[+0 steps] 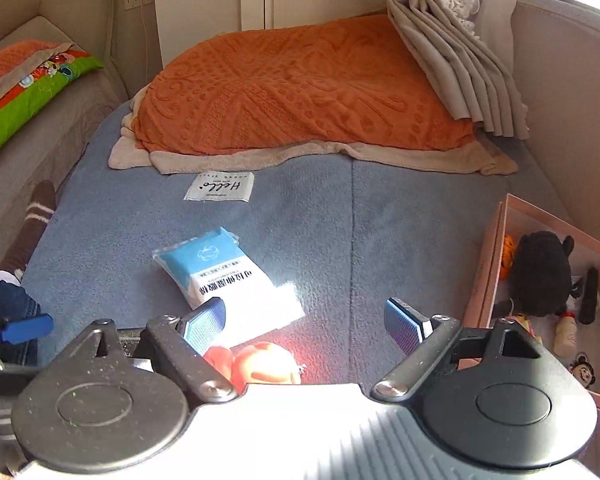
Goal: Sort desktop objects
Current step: 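Grasp the blue-and-white wet-wipe pack with the right gripper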
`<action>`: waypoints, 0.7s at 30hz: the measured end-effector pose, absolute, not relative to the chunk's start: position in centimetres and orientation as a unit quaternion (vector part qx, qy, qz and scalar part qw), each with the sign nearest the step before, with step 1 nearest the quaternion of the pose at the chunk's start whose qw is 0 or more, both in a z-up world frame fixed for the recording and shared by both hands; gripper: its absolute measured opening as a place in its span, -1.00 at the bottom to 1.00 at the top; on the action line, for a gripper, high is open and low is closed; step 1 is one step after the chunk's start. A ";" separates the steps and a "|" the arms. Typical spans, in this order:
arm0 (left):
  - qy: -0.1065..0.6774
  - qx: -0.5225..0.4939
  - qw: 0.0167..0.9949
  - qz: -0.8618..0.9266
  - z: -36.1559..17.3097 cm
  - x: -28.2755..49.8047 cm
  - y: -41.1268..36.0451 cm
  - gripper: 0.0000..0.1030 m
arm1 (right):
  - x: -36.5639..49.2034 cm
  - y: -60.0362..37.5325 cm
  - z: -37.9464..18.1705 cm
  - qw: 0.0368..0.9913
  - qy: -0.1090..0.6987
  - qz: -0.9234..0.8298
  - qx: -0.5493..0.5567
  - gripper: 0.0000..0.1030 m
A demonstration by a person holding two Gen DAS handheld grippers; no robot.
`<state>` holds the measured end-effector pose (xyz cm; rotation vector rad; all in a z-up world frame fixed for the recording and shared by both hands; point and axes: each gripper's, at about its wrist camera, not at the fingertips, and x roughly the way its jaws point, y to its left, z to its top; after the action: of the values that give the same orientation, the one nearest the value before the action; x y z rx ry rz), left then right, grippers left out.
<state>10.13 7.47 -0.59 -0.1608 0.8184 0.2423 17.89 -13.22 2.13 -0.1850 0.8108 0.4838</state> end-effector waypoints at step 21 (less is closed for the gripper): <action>0.435 -0.055 0.897 0.063 -2.6 10.4 4.7 0.94 | 22.3 -8.2 -0.1 0.850 0.441 0.257 -0.128 0.08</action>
<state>10.38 4.68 -2.62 -0.1145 0.9010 0.1300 22.35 -8.20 -0.08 -0.2687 0.9291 0.5409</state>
